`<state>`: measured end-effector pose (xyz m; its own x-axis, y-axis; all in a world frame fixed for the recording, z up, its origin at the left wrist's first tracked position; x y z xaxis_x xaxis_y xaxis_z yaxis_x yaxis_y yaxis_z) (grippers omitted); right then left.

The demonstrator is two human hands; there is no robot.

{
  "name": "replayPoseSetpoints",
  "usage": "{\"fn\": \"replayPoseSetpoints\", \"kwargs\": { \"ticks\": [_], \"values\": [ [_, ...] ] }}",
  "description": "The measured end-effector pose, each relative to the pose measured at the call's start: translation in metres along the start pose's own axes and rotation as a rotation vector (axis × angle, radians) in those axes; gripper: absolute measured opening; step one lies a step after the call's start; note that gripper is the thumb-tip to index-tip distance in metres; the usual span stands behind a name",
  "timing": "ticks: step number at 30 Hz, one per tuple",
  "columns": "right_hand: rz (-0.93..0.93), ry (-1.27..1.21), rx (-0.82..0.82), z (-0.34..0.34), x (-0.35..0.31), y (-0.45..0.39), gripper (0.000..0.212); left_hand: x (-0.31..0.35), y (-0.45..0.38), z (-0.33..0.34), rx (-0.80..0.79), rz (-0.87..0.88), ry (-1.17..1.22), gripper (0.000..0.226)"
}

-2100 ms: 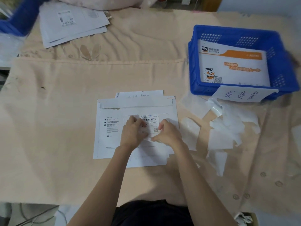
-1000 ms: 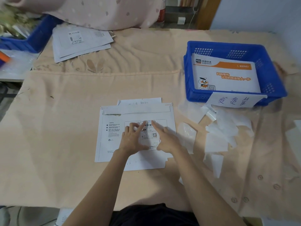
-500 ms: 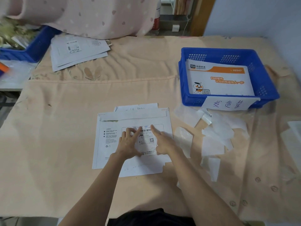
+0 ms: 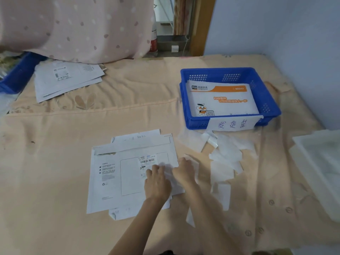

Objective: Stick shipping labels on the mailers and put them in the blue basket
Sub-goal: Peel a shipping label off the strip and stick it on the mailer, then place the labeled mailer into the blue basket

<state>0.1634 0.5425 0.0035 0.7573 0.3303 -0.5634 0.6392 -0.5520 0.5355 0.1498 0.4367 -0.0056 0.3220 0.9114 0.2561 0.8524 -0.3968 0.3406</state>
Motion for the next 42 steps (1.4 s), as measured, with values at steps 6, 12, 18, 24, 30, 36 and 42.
{"fn": "replayPoseSetpoints", "kwargs": {
  "ticks": [6,12,18,24,30,36,42],
  "values": [
    [0.035,-0.124,-0.051,-0.002,0.000,0.000,0.046,0.005,-0.014,-0.016,-0.044,-0.053,0.044,0.047],
    [0.076,-0.153,-0.046,-0.001,-0.002,0.003,0.049,0.001,-0.018,-0.021,-0.083,-0.051,0.026,0.047],
    [0.134,-0.297,-0.036,0.005,-0.002,0.003,0.015,-0.001,-0.018,-0.023,-0.109,-0.078,0.058,0.052],
    [0.191,-0.482,-0.059,0.004,0.007,-0.017,0.011,-0.002,-0.021,-0.031,-0.157,-0.122,0.103,0.048],
    [0.194,-0.523,-0.302,-0.021,-0.026,-0.001,0.023,0.004,-0.025,-0.050,-0.152,-0.185,0.202,0.063],
    [0.151,-0.601,-0.440,-0.019,-0.027,0.011,0.031,0.003,-0.022,-0.079,-0.094,-0.181,0.127,0.046],
    [0.011,-0.172,-0.163,-0.017,-0.010,0.005,0.022,0.011,-0.006,-0.147,0.028,-0.181,0.126,0.027]
  ]
}}
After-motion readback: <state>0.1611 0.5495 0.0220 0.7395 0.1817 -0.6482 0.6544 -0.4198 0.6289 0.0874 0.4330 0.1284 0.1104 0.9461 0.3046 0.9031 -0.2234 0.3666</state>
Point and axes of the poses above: each hand's wrist, its own y-axis away from the middle knuckle, its own z-axis out of the palm, x = y × z, the point moved 1 cm from there along -y, towards the middle knuckle, and after that the axes turned 4 degrees about -y, right-handed, at the moved point
